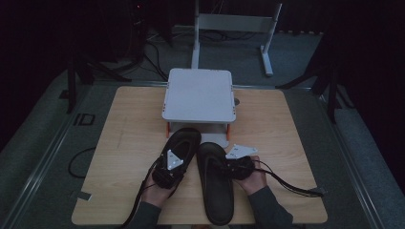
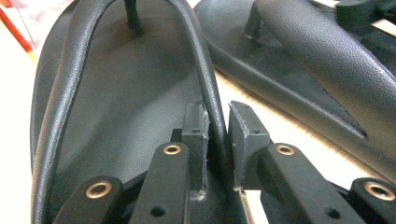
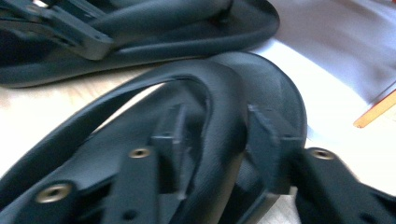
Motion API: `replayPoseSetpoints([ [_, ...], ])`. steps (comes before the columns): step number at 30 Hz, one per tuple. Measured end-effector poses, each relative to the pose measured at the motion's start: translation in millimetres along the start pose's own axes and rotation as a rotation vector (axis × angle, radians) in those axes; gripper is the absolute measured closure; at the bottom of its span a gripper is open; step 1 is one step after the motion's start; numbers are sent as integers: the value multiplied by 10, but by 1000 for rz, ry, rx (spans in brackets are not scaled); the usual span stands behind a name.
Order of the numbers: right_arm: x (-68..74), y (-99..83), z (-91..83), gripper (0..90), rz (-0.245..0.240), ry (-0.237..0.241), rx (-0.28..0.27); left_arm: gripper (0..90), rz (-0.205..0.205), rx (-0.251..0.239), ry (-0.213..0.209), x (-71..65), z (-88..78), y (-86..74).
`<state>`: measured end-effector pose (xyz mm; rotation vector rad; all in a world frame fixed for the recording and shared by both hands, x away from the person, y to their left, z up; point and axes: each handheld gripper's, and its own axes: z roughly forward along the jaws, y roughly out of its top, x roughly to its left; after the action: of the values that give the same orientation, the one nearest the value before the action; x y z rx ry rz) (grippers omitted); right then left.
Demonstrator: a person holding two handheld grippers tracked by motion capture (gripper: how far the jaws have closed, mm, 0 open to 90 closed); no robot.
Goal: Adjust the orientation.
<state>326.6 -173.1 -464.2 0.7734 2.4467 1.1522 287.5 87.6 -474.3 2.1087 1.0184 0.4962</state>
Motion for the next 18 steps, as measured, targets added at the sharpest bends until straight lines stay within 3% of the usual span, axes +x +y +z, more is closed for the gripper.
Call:
replayPoseSetpoints([
  [2,-8,1,-5,665,16,-11,-4,775,-1,-1,0,0,-1,-1],
  [4,15,-2,-35,694,10,-54,-16,775,-1,-1,1,-2,0,-1],
  [8,-6,-15,-101,698,12,-94,-46,775,0,-1,3,-5,-1,-1],
  [12,-68,12,-138,697,60,-147,-71,775,-1,-1,4,-7,-1,-1],
  [16,-116,54,-61,696,94,-198,-55,773,-3,-3,3,-8,-3,-5],
  [18,-124,68,-15,694,114,-200,-53,769,-4,-4,1,-9,-5,-10],
])
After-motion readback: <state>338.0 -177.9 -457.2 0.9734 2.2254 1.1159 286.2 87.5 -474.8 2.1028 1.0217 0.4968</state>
